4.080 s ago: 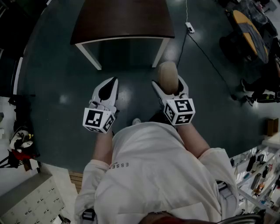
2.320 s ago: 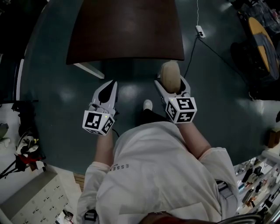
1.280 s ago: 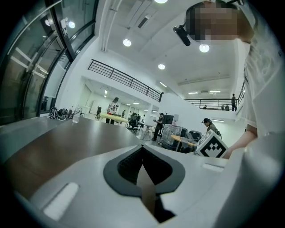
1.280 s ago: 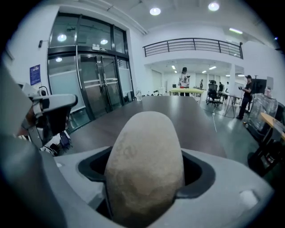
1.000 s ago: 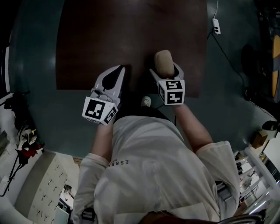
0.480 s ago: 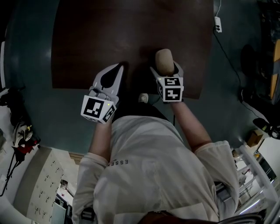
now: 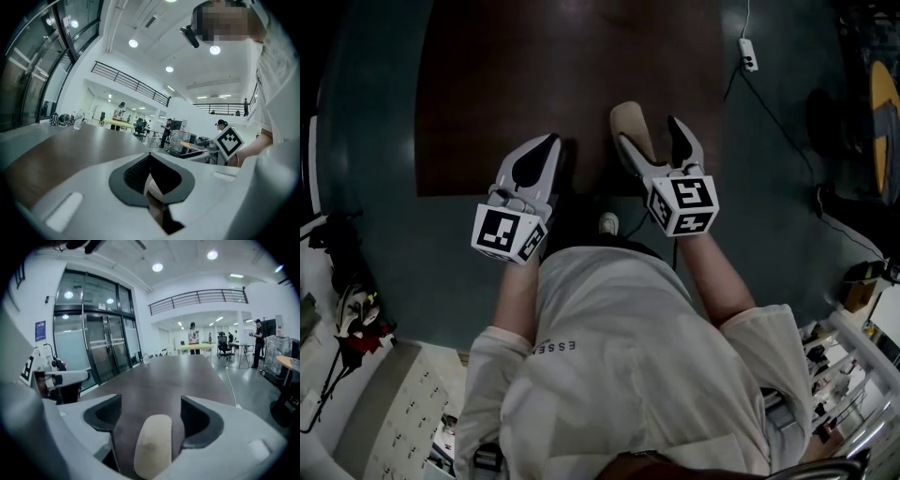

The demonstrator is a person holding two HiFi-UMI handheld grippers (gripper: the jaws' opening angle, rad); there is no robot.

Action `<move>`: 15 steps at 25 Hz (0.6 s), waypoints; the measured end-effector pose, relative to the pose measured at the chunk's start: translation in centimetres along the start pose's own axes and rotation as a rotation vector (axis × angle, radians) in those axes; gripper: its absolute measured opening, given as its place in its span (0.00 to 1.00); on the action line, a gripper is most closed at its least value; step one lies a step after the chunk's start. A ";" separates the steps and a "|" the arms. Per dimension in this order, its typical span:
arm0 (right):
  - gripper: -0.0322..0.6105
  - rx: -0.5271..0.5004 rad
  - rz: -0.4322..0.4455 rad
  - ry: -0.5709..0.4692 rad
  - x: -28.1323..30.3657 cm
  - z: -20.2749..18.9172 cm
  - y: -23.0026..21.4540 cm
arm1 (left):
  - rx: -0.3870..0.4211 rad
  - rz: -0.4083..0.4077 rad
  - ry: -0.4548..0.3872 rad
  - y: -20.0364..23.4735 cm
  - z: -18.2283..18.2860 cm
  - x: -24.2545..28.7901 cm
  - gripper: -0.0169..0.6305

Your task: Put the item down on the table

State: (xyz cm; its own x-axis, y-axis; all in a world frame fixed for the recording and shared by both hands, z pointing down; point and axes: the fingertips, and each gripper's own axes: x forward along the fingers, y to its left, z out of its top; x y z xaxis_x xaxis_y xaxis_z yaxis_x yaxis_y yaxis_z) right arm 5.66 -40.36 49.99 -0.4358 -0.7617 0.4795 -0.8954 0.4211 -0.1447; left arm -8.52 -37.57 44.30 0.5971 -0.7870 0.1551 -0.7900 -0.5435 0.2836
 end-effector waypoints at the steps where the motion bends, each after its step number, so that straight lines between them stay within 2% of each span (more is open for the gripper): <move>1: 0.60 0.000 -0.010 -0.048 -1.3 1.2 -0.3 | 0.016 -0.006 -0.017 -0.8 0.5 -0.2 0.05; 3: 0.29 -0.005 -0.041 -0.129 -4.0 3.0 -0.8 | 0.048 -0.017 -0.042 -2.5 1.7 -0.8 0.05; 4: 0.21 -0.002 -0.051 -0.153 -5.3 3.3 -1.0 | 0.063 -0.021 -0.049 -3.4 2.4 -1.2 0.05; 6: 0.17 0.014 -0.067 -0.172 -7.6 3.5 -1.4 | 0.091 -0.027 -0.067 -5.2 3.3 -2.1 0.05; 9: 0.03 0.019 -0.087 -0.197 -10.7 3.4 -1.9 | 0.128 -0.023 -0.109 -7.2 4.2 -3.6 0.05; 15: 0.03 -0.027 -0.008 -0.239 -16.0 2.2 -0.4 | 0.181 0.001 -0.138 -12.2 5.2 -7.1 0.05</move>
State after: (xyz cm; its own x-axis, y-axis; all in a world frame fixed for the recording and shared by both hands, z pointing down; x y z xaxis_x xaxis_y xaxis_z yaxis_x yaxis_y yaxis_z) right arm 12.79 -29.43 40.43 -0.4411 -0.8586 0.2613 -0.8974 0.4253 -0.1175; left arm -3.87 -26.87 34.79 0.5819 -0.8130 0.0210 -0.8098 -0.5768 0.1071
